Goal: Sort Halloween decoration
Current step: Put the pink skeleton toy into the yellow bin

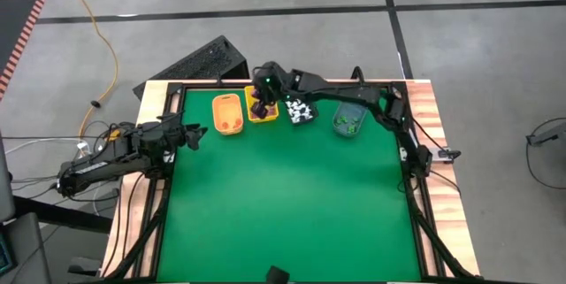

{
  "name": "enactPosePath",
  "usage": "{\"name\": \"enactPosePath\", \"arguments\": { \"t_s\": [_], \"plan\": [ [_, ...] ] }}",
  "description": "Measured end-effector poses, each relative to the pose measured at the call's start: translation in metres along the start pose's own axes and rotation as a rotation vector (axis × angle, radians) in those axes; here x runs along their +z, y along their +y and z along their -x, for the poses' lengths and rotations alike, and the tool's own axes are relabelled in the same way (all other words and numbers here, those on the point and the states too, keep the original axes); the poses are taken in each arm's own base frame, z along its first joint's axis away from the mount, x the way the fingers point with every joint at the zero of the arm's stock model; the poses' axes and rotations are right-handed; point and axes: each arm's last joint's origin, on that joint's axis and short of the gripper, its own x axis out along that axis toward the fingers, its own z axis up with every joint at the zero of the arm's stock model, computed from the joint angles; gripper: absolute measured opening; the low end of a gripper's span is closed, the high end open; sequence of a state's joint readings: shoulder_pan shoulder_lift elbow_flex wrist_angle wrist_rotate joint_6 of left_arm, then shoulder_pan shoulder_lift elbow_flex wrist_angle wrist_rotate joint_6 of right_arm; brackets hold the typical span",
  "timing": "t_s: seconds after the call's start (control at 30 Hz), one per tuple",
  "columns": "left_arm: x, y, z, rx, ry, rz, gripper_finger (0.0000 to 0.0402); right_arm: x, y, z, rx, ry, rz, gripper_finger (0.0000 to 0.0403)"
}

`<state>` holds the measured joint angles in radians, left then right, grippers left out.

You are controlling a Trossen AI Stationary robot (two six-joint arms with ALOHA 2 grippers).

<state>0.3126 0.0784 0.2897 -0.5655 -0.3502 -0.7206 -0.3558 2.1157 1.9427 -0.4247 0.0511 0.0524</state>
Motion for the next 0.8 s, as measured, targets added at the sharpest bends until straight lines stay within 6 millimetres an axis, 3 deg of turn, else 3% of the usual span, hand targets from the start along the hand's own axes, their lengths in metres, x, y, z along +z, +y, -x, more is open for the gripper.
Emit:
{"name": "enactPosePath", "arguments": {
  "t_s": [0.4,0.8],
  "plan": [
    [0.002,0.002,0.000,0.060,-0.057,-0.012,0.0231,-0.014,-0.047,0.001,0.073,0.122,0.034,0.0008],
    [0.002,0.002,0.000,0.061,-0.057,-0.009,0.0231,-0.046,-0.035,-0.017,0.094,0.198,0.030,0.0065]
  ]
}}
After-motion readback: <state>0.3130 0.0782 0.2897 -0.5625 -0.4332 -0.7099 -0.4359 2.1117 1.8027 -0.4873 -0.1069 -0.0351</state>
